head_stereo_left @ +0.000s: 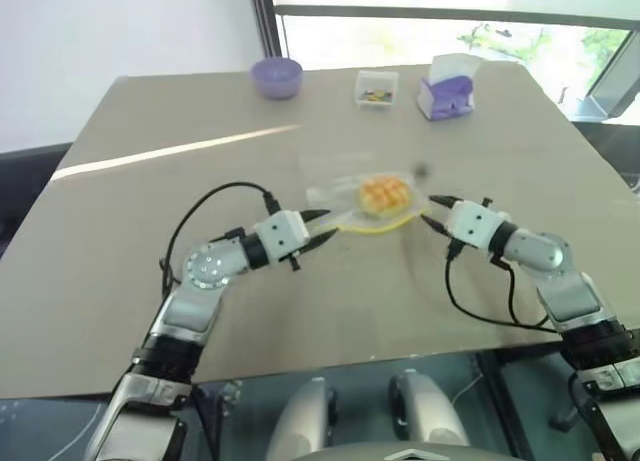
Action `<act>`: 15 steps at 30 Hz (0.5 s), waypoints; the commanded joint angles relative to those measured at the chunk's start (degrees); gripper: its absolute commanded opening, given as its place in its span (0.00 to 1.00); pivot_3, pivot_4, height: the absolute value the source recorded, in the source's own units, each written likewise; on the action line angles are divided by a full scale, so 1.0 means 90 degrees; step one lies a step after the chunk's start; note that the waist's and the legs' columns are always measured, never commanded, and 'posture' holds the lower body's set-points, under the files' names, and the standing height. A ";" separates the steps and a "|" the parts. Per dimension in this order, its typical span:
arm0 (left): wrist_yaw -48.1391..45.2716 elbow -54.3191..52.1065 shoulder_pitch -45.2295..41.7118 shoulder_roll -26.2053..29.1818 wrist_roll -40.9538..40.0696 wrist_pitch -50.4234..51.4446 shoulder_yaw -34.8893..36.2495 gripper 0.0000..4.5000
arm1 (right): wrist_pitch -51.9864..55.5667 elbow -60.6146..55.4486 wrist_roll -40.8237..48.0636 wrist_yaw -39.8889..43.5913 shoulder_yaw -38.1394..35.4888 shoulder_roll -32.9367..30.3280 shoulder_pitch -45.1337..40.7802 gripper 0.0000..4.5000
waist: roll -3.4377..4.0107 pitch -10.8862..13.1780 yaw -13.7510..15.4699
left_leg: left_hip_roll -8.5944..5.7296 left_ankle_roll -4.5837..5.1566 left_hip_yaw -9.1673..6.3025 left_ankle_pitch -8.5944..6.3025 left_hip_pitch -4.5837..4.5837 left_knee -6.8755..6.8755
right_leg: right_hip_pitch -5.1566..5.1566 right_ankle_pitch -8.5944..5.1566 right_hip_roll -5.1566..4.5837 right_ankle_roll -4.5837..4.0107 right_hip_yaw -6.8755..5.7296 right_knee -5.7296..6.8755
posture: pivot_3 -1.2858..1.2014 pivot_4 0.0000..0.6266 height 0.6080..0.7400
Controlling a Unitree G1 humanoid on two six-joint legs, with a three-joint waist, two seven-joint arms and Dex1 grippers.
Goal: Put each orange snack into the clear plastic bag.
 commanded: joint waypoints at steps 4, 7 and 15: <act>-0.0402 -0.1526 0.1102 0.0643 -0.1611 0.1619 0.1135 0.99 | 0.0654 -0.0808 0.0794 0.0465 -0.0934 -0.0584 0.0644 1.00 | 0.0000 0.0000 0.0004 | 0.0003 -0.0001 0.0004 -0.0001 -0.0001 -0.0021 | -0.0010 0.0023 -0.0001 -0.0003 0.0004 -0.0002 | 0.52 0.24 1.00; -0.0442 -0.1944 0.1683 0.0975 -0.2137 0.2241 0.1799 0.99 | 0.0990 -0.1197 0.1428 0.0815 -0.1442 -0.0858 0.1080 1.00 | 0.0000 0.0000 0.0020 | 0.0004 0.0009 0.0006 -0.0008 -0.0009 -0.0025 | -0.0015 0.0022 -0.0007 -0.0003 0.0003 -0.0008 | 0.52 0.24 1.00; -0.0690 -0.2605 0.2606 0.1527 -0.3288 0.3390 0.3220 0.99 | 0.2347 -0.2610 0.3162 0.1497 -0.2695 -0.1363 0.2241 1.00 | -0.0001 0.0000 0.0061 | 0.0009 0.0012 0.0009 -0.0011 -0.0013 -0.0024 | -0.0010 -0.0007 -0.0008 -0.0001 0.0001 -0.0030 | 0.52 0.24 1.00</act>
